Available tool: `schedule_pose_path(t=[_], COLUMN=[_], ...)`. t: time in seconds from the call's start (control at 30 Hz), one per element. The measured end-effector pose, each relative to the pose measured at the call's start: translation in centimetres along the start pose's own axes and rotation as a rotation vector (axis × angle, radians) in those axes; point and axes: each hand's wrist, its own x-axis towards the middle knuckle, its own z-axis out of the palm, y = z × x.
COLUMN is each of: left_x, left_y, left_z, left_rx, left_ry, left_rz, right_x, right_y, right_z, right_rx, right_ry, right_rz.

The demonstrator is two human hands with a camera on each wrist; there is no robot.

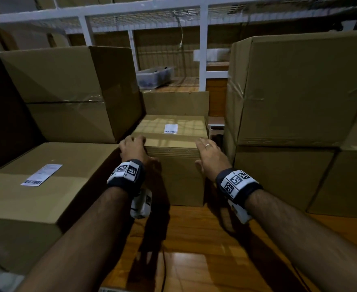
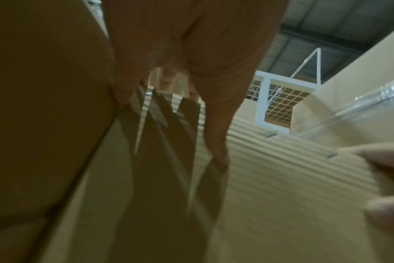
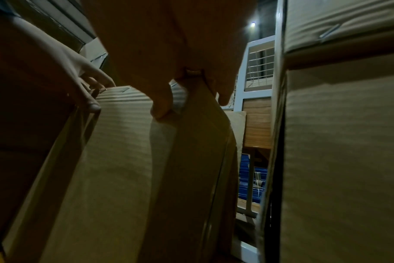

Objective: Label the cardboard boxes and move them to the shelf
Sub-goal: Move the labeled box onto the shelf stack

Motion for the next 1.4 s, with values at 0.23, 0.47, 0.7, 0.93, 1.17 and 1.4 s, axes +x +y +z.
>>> schedule_pose_path(t=[0.23,0.47,0.7,0.93,1.17,1.4], left_x=[-0.1,-0.5,-1.1,-1.5,-1.2,-1.3], left_y=[0.5,0.3,0.0,0.4,0.0,-0.3], left_z=[-1.0,-1.0,-0.6,-0.3,0.2,1.4], left_rx=[0.039,-0.017,-0.103,-0.062,-0.098,-0.086], left_ry=[-0.068,-0.085,-0.093,-0.102,-0.089,-0.014], left_rz=[0.009,-0.036,-0.042,-0.052,-0.043,0.021], right_x=[-0.3,-0.2,-0.1,0.2,0.6,0.9], right_y=[1.4,1.0,0.7,1.0,0.7,0.8], right_z=[-0.1,0.2,0.2,-0.5,-0.3,0.3], right_rx=[0.136,0.309,0.238,0.182,0.181,0.209], right_ry=[-0.001,0.016,-0.004,-0.052,-0.048,-0.023], right_rz=[0.078,0.237,0.250,0.262,0.276,0.318])
